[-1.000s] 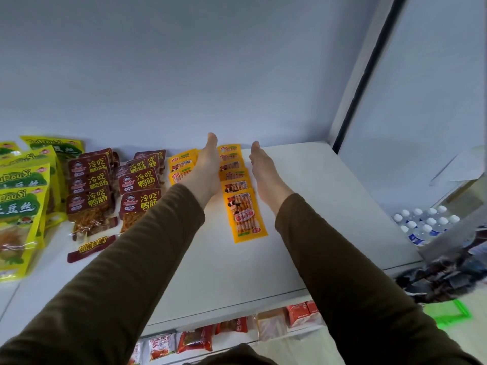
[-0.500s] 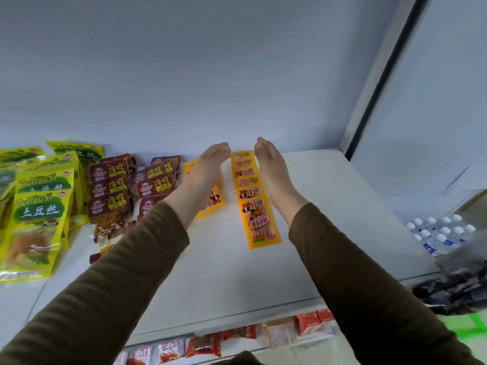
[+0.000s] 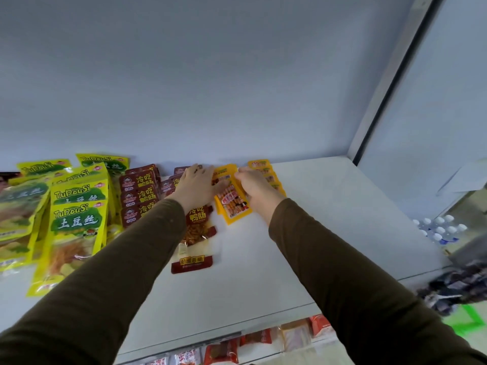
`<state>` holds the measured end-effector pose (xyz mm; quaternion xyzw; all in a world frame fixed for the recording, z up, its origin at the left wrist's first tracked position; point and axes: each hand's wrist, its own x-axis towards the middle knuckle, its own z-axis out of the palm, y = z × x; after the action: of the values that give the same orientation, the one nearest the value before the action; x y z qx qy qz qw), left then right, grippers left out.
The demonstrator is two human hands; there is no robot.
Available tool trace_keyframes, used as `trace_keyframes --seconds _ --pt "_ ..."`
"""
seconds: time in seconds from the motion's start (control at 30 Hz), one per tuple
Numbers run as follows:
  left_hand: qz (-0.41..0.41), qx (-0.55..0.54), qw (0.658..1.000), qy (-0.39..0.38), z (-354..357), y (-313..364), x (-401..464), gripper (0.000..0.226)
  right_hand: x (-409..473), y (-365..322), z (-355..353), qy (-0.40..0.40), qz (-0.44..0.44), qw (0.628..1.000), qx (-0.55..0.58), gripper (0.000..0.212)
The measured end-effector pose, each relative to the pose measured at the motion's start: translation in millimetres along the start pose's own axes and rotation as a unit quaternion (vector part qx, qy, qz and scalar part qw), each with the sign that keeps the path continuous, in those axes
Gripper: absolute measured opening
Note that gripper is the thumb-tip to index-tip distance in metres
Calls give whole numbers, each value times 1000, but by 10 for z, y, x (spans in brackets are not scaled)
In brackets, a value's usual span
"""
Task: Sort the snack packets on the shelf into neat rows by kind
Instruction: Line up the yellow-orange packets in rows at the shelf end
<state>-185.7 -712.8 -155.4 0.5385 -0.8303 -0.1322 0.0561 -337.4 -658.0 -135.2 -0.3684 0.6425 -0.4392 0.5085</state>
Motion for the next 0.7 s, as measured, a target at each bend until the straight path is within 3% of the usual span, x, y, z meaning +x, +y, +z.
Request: trace_keyframes --seconds 0.3,0.53,0.7 --pt "57 89 994 16 157 -8 -144 79 -107 116 58 22 9 1000 3 43" --pt "38 67 996 51 134 14 -225 89 -60 222 71 53 -24 997 -41 48" --pt "55 70 996 -24 128 31 -186 88 -43 239 108 49 -29 998 -27 46"
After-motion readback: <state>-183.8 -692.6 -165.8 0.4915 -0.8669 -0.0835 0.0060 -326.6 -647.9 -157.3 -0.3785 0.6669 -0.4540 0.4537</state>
